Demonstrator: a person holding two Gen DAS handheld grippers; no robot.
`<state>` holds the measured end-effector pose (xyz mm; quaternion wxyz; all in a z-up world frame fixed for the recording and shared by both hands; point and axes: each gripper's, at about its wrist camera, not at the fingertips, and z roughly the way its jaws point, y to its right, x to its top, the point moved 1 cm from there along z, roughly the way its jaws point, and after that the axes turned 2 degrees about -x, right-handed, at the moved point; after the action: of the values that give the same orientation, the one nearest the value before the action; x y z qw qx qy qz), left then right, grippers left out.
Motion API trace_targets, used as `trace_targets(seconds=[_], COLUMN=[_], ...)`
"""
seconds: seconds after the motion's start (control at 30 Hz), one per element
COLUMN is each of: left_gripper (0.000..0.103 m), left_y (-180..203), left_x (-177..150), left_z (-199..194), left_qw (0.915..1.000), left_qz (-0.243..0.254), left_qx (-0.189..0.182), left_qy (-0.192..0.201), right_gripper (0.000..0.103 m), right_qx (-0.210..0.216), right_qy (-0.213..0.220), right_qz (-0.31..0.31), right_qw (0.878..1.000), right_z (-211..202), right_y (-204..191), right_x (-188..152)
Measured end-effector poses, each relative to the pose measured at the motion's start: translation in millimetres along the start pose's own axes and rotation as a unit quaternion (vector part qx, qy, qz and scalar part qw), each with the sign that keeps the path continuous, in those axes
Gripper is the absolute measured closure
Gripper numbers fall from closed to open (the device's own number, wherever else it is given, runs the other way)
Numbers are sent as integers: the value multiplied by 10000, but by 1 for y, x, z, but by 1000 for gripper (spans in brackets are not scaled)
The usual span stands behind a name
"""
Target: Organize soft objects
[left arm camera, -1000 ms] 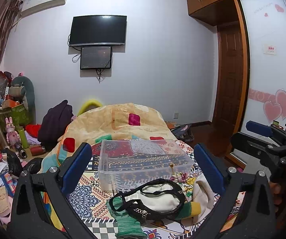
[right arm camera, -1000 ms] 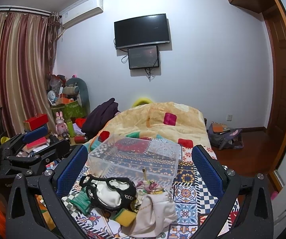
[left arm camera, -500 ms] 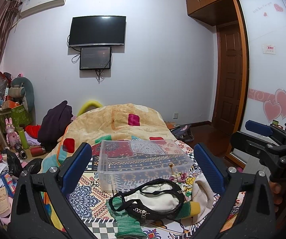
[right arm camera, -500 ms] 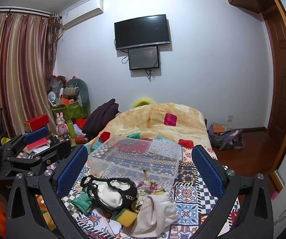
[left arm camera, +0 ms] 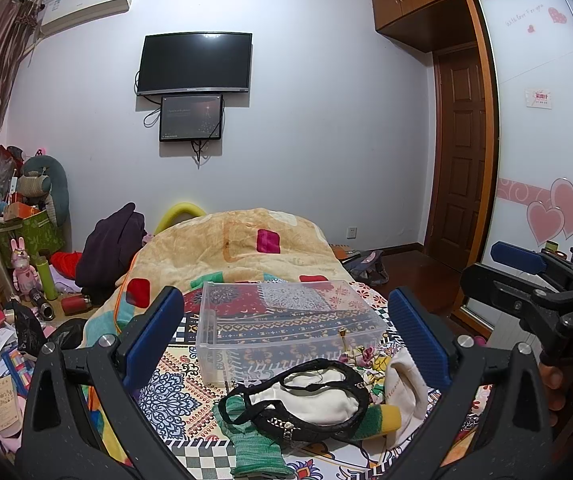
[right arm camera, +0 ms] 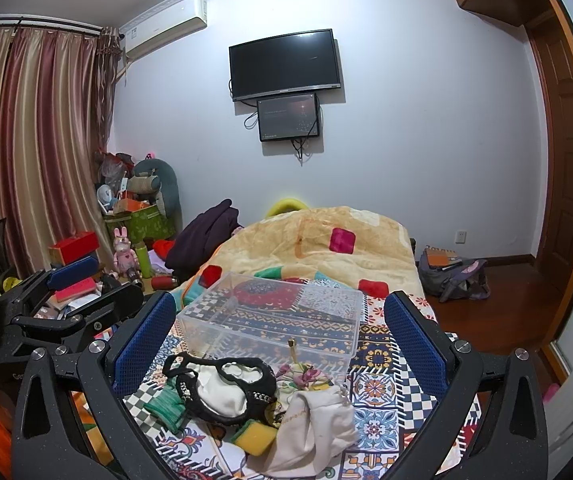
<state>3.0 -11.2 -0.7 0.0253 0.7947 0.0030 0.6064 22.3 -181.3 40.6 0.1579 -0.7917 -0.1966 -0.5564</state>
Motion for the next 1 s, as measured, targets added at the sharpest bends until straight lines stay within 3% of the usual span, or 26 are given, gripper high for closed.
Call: trace_targets(seconds=[0.83, 1.0], left_gripper=[0, 0], left_y=[0, 0], left_x=[1, 0], left_z=[-1, 1], left_qw=[10000, 9998], left_qz=[9, 33], left_qx=[-5, -121], left_qy=[1, -158], right_gripper=[0, 0], right_qx=[8, -64], right_qy=[14, -37], right_qz=[14, -9], right_qw=[10000, 10000], right_z=[0, 0], right_y=[-1, 1], right_x=[-1, -5])
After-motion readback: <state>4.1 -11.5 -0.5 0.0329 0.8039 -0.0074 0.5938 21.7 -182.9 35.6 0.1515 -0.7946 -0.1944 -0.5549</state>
